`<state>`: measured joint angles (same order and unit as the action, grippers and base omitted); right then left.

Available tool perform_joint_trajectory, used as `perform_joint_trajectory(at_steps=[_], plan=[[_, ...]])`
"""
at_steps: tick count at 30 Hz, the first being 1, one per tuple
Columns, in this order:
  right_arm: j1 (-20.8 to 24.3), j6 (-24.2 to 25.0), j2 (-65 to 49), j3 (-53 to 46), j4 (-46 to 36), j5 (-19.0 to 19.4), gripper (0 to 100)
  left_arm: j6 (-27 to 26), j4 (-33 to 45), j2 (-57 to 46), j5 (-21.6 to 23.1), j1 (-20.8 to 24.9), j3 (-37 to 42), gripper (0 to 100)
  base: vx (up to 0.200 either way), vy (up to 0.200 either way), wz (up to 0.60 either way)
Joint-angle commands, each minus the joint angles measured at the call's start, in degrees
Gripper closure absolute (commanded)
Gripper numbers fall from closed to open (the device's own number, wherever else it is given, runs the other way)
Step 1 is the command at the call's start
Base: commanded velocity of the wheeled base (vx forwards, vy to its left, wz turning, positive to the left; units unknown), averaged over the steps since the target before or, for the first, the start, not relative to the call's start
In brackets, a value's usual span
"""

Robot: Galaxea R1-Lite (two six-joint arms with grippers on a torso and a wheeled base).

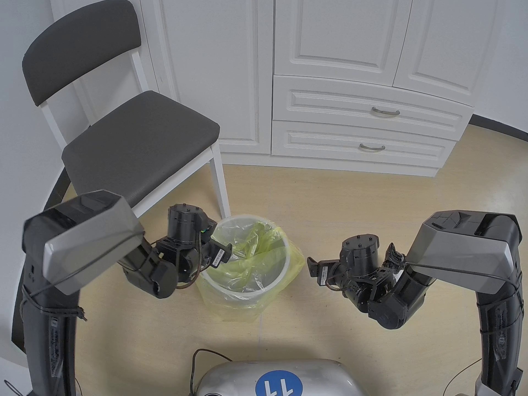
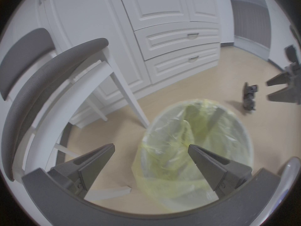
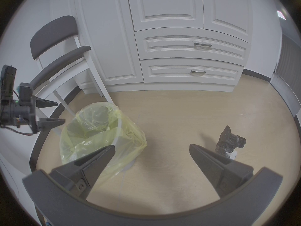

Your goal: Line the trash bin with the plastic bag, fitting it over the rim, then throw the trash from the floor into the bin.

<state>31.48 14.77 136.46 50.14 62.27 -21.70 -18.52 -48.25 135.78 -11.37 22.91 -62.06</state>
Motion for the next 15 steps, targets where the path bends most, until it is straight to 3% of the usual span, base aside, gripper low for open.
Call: perform_joint_trajectory(at_steps=[1, 4, 15], plan=[[0.0, 0.1, 0.5, 1.3, -0.1, 0.0, 0, -1.9, -5.7, 13.7, -11.1, 4.4, -10.3, 0, 0.0, 0.0, 0.0], [0.1, 0.0, 0.5, 1.3, -0.1, 0.0, 0, -5.0, -5.0, 15.4, -11.1, 4.8, -13.1, 0, 0.0, 0.0, 0.0], [0.0, -0.3, 1.4, 1.1, 0.0, 0.0, 0, -7.8, 3.7, 20.8, -11.7, 5.6, -26.6, 0, 0.0, 0.0, 0.0]])
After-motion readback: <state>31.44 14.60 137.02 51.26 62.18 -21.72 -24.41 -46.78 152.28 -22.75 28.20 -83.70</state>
